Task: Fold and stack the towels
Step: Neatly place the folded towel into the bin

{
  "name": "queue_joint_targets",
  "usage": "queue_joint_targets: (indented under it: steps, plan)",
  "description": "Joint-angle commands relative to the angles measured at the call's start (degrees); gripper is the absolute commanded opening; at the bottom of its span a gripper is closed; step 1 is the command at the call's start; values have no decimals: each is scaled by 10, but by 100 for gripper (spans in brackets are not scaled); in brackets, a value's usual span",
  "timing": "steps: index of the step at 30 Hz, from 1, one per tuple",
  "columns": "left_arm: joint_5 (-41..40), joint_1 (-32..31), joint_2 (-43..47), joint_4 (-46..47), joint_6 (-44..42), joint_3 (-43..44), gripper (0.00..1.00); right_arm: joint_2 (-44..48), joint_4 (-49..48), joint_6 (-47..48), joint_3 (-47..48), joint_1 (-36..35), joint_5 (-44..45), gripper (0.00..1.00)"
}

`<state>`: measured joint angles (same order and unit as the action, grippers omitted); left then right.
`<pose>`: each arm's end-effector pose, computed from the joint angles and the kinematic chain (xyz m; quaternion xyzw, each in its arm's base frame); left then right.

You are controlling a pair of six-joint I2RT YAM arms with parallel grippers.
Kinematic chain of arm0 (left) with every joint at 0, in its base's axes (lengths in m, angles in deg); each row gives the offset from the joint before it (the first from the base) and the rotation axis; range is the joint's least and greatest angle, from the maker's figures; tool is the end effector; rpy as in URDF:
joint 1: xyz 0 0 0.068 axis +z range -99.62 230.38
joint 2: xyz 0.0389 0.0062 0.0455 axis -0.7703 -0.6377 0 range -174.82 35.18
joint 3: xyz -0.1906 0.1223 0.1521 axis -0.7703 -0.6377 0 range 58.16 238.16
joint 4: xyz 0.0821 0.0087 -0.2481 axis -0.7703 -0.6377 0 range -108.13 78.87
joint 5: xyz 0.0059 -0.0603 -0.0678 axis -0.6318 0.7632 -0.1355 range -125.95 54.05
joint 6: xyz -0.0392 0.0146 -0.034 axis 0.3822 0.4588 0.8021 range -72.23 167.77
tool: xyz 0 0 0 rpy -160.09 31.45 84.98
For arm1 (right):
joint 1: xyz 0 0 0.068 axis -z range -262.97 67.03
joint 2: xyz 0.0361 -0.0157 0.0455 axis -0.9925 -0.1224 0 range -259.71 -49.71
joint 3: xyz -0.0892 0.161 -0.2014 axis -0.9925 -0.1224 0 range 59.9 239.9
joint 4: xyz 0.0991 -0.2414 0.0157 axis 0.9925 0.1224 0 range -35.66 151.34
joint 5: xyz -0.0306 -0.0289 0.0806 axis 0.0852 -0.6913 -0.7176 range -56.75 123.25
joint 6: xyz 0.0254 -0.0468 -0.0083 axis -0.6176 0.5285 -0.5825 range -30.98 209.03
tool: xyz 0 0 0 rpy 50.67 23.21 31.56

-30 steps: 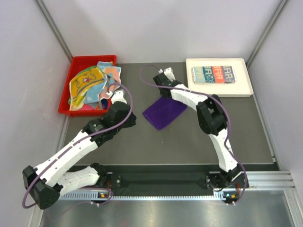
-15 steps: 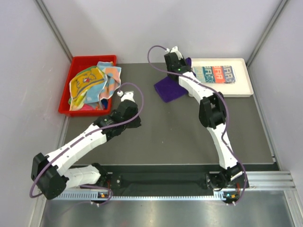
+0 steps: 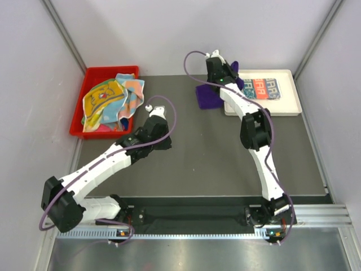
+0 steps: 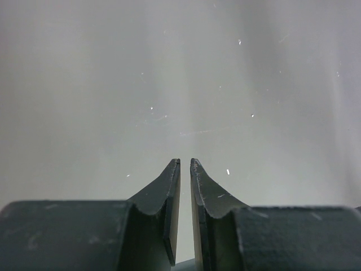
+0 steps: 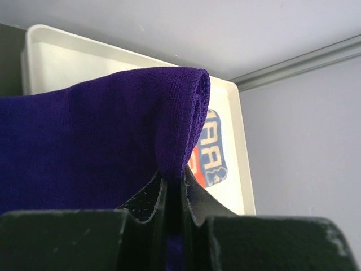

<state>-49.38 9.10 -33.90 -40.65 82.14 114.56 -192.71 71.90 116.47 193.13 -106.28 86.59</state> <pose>0.1997 -0.1643 0.2920 0.0074 0.9092 -0.1622 0.3834 0.5321 0.1981 0.2462 -0.1162 0.7897 -0.3999 0.4505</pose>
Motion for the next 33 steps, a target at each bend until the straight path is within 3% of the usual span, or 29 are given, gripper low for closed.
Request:
queue_joint_targets:
  steps: [1,33]
  plan:
    - [9,1,-8,31,-11,26,18,16,-49,36,32,19,14,3]
    - [36,1,-44,57,-10,25,17,89,-79,73,-31,83,-32,1]
